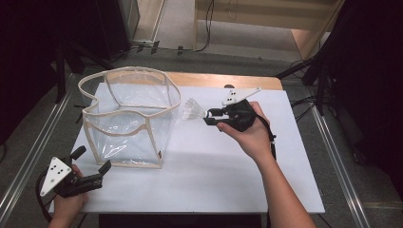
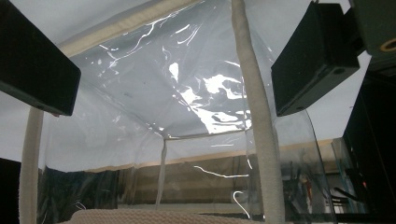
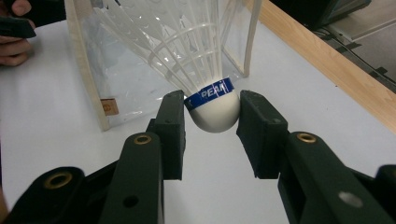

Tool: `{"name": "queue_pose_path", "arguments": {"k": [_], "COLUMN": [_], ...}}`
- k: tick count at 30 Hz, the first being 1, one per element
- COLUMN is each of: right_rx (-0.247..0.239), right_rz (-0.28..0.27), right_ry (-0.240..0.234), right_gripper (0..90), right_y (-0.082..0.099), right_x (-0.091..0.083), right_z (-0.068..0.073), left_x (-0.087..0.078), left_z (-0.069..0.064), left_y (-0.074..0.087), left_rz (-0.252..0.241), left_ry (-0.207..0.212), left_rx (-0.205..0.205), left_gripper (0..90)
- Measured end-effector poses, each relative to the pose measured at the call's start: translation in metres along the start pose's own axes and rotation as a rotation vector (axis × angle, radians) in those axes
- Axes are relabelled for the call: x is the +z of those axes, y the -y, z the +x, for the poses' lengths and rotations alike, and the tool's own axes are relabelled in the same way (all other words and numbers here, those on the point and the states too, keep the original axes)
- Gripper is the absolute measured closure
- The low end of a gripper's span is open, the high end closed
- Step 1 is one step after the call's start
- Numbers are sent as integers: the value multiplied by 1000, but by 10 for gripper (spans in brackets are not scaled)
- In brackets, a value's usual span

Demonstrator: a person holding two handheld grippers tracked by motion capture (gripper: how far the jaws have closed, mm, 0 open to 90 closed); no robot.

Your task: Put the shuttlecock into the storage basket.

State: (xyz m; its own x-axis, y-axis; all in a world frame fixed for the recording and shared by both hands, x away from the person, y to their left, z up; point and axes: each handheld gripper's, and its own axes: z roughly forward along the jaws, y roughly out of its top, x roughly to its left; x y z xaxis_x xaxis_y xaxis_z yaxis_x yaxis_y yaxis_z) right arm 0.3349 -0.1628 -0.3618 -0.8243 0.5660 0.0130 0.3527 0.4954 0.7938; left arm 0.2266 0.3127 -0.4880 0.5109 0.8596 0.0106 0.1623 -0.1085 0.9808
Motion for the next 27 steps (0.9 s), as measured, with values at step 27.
{"name": "queue_pose_path", "arguments": {"k": [27], "right_rx": [-14], "right_rz": [-29], "right_ry": [-1], "right_gripper": [603], "right_y": [-29], "right_x": [-6], "right_z": [0], "left_x": [0], "left_z": [-1], "left_y": [0], "left_rz": [2], "left_ry": [2], "left_rx": [6], "left_gripper": [21]}}
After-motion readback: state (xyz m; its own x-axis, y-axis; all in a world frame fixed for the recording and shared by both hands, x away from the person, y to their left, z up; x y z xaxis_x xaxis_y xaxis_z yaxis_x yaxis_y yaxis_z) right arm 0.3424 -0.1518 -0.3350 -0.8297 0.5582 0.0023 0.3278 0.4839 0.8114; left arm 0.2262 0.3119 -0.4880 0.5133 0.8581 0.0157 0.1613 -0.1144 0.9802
